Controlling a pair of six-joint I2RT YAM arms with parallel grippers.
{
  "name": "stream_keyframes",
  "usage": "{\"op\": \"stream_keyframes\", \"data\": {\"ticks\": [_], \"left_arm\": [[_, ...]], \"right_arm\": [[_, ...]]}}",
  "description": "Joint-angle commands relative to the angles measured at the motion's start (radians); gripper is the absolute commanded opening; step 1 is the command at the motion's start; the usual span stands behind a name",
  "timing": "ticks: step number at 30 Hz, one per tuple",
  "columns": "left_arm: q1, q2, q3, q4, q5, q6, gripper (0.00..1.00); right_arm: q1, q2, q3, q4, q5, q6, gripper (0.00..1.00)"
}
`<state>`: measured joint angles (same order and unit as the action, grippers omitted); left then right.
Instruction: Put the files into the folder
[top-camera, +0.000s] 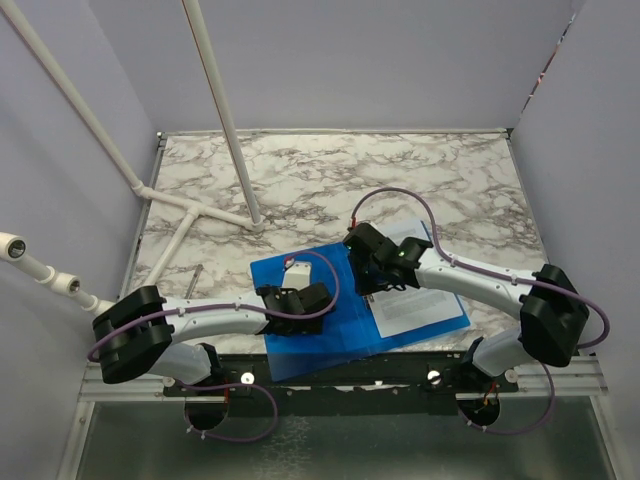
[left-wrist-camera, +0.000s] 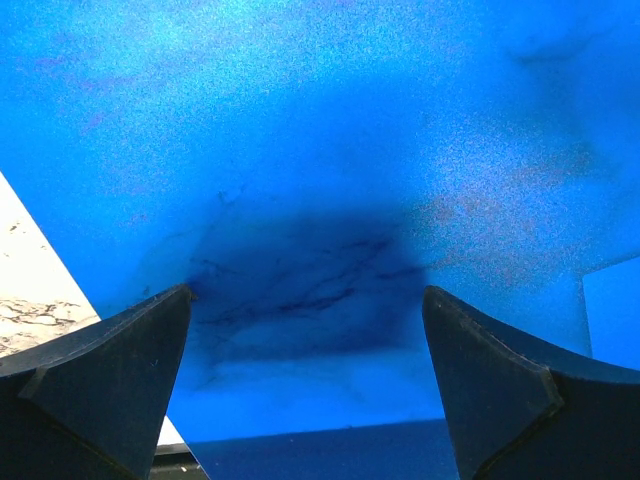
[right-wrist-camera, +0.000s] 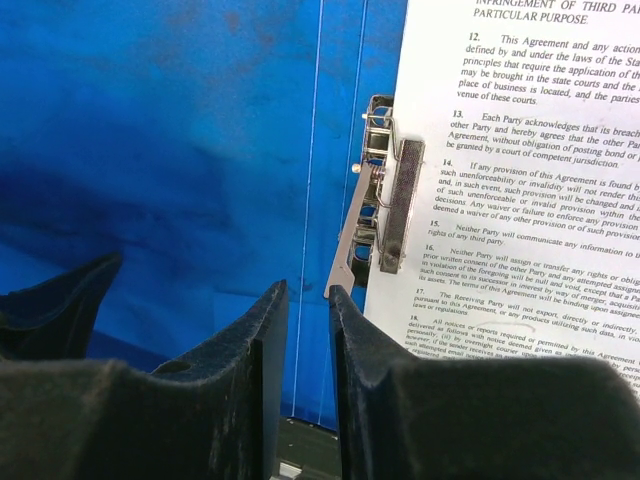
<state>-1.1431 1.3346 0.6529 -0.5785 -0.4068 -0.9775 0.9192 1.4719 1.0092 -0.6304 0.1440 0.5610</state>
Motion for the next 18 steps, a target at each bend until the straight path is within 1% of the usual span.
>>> {"op": "stream_keyframes", "data": {"ticks": [1,5,9,15,18], "left_arm": [[-0.018,0.023,-0.03,-0.014,-0.007,-0.032,0.99],[-0.024,0.029,-0.041,-0.004,-0.007,-0.042,0.99],[-0.027,0.023,-0.053,0.002,-0.008,-0.052,0.99],[-0.027,0.022,-0.061,0.014,-0.005,-0.062,0.99],[-0.027,0.018,-0.066,0.018,-0.004,-0.067,0.99]], "right_arm": [[0.021,0.023,0.028,-0.035,0.041,0.002,0.26],[0.027,0.032,0.024,-0.041,0.05,0.007,0.26],[0.036,0.038,0.026,-0.052,0.065,0.01,0.21],[0.046,0.06,0.016,-0.075,0.097,0.017,0.2],[0.054,0.069,0.013,-0.084,0.113,0.02,0.17]]}}
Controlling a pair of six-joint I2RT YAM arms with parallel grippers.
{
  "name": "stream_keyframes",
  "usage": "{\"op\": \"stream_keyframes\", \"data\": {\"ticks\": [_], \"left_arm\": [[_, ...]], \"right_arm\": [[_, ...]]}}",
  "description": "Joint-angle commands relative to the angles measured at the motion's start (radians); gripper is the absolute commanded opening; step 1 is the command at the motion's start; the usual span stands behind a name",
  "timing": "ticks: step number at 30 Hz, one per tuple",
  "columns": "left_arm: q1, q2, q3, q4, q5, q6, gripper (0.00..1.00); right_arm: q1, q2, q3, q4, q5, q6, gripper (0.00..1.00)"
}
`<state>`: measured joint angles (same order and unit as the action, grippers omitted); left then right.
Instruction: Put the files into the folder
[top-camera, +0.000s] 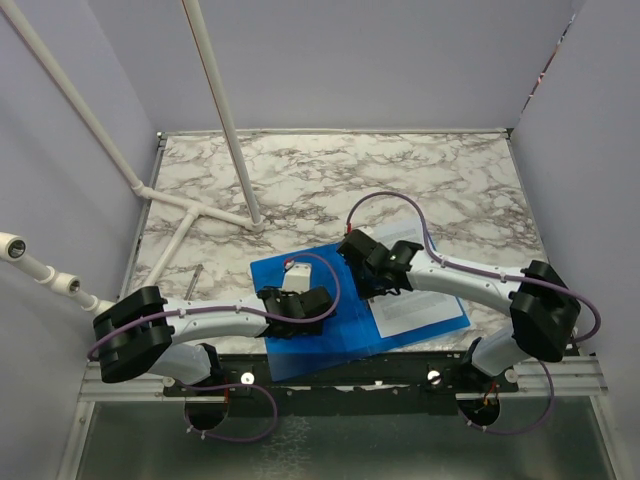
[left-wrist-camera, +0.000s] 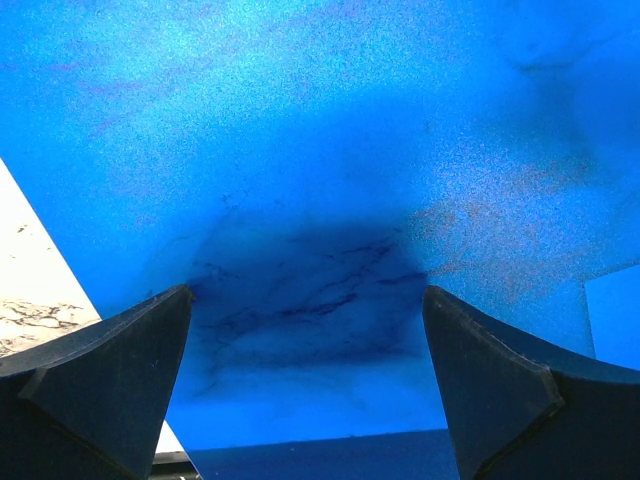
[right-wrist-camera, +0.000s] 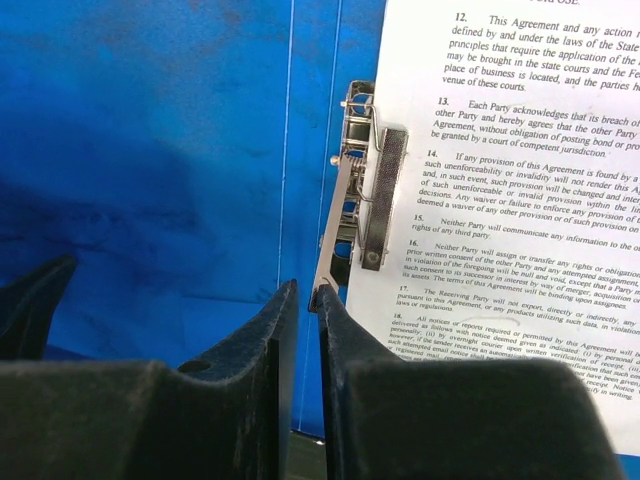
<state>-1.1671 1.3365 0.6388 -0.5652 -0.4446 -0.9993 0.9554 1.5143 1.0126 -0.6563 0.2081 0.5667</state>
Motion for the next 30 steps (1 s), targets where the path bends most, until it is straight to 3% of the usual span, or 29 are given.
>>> {"op": "stream_keyframes", "data": {"ticks": [1,12,30], "left_arm": [[-0.002,0.014,-0.054,0.007,0.034,-0.046,0.99],[-0.003,0.021,-0.076,0.039,0.028,-0.084,0.99],[-0.003,-0.013,-0.102,0.059,0.026,-0.14,0.99]], "right_arm": [[0.02,0.029,0.008,-0.059,0.053,0.016,0.16],[0.05,0.055,-0.016,-0.077,0.07,0.021,0.01],[0.077,0.059,-0.111,-0.062,0.071,0.062,0.0]]}}
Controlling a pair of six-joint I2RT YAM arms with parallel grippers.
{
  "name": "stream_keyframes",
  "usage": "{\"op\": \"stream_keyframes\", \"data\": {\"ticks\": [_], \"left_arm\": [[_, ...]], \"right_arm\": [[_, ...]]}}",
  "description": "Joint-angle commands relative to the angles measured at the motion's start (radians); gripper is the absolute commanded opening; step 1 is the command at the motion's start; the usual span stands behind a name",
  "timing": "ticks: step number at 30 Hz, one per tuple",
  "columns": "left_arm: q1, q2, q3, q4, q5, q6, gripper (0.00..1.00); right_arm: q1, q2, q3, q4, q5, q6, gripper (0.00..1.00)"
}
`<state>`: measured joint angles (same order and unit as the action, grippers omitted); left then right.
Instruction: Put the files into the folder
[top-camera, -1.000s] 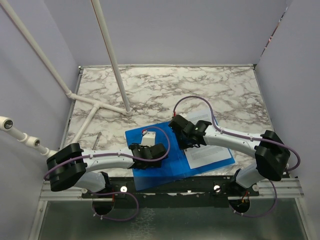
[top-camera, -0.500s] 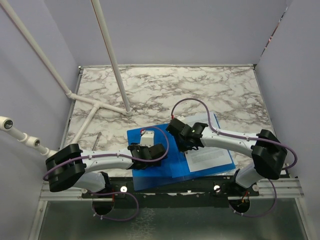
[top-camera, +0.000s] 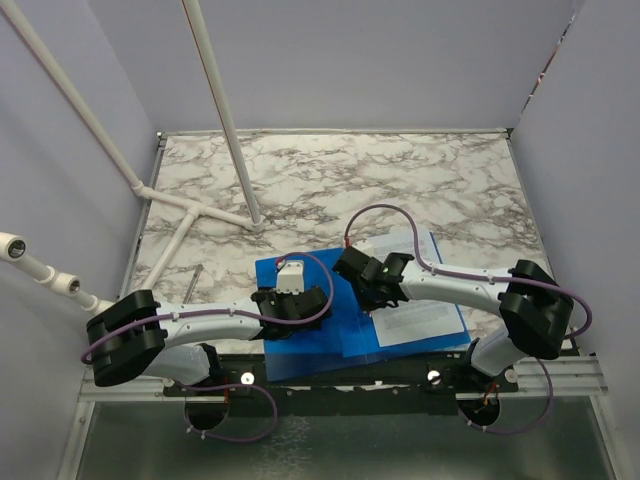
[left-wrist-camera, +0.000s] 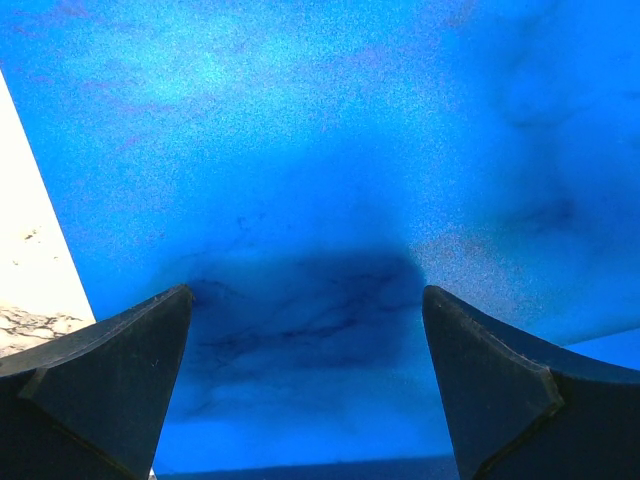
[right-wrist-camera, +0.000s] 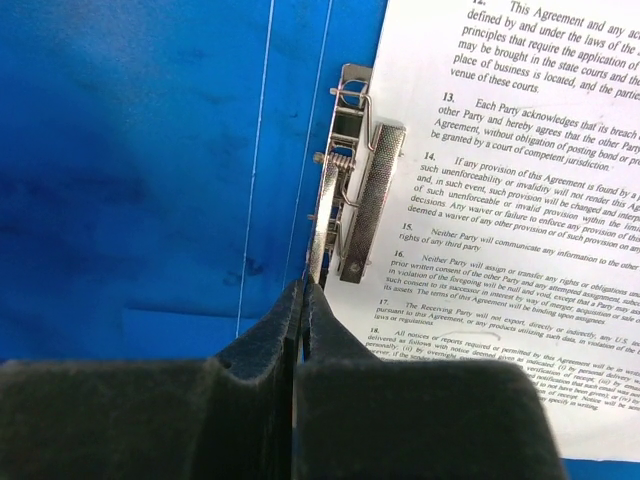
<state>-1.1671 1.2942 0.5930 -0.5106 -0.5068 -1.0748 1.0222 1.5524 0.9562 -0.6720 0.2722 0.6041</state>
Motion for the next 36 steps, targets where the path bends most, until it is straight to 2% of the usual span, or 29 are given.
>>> {"op": "stream_keyframes", "data": {"ticks": [1,10,19,36], "left_arm": [[-0.003,0.03,-0.056,0.004,0.087,-0.065,0.99],[-0.002,0.022,-0.058,0.004,0.089,-0.071,0.99],[-0.003,0.036,-0.05,0.008,0.095,-0.066,0.99],[-0.003,0.063,-0.048,0.033,0.102,-0.056,0.99]], "right_arm": [[0.011,0.024,-0.067,-0.044,0.007,0.027,0.0],[0.018,0.049,-0.126,-0.003,-0.001,0.062,0.0],[0.021,0.063,-0.183,0.116,-0.084,0.098,0.0],[0.023,-0.039,-0.166,0.17,-0.123,0.138,0.0]]}}
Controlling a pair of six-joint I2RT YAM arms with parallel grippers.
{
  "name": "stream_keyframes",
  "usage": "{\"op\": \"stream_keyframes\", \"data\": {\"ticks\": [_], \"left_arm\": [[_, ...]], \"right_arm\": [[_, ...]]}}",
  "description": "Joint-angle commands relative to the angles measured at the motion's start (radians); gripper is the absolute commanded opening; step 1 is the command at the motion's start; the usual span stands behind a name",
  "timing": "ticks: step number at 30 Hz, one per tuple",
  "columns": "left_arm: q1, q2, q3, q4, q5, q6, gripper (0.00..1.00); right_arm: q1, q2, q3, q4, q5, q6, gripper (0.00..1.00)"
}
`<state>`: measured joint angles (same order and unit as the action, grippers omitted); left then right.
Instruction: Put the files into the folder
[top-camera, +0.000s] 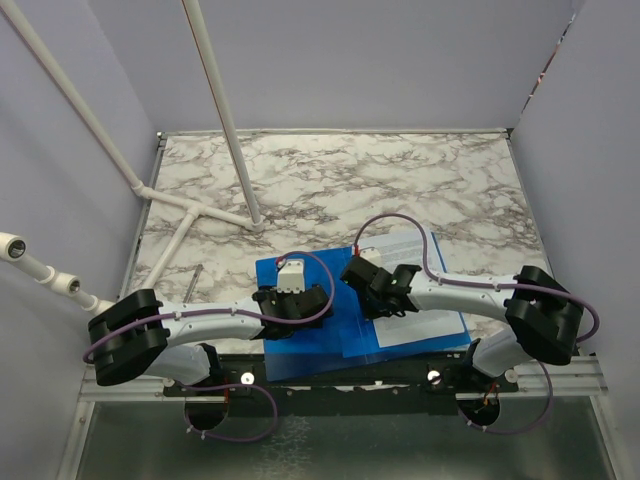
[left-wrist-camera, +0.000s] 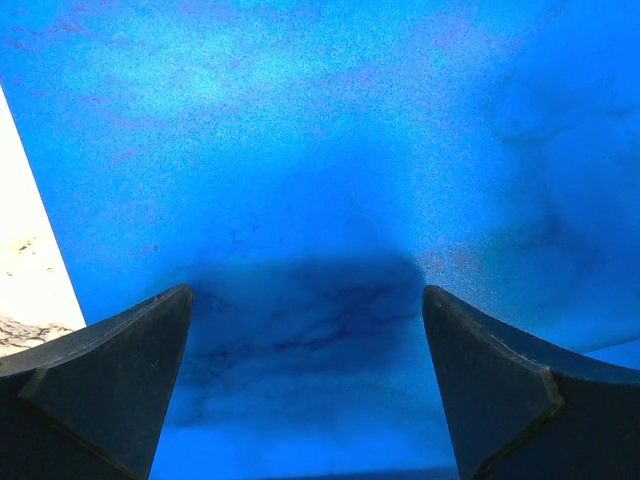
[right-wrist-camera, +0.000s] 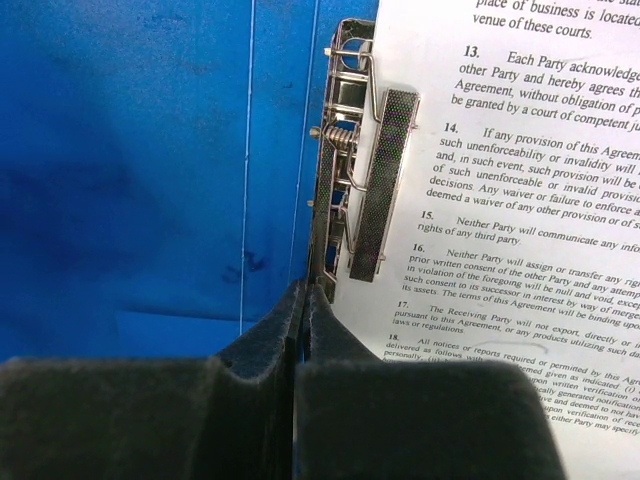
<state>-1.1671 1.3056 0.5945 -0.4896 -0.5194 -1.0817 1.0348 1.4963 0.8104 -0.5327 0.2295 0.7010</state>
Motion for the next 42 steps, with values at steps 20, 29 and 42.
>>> {"op": "stream_keyframes", "data": {"ticks": [20,29,42], "left_arm": [[-0.003,0.022,-0.055,0.017,0.115,-0.041,0.99],[-0.003,-0.055,-0.016,0.015,0.092,0.003,0.99],[-0.002,-0.255,0.107,-0.138,-0.024,0.07,0.99]], "right_arm": [[0.01,-0.132,0.109,-0.094,0.053,0.054,0.15],[0.01,-0.103,0.143,-0.139,0.15,0.034,0.35],[0.002,0.04,0.155,-0.073,0.172,0.007,0.36]]}}
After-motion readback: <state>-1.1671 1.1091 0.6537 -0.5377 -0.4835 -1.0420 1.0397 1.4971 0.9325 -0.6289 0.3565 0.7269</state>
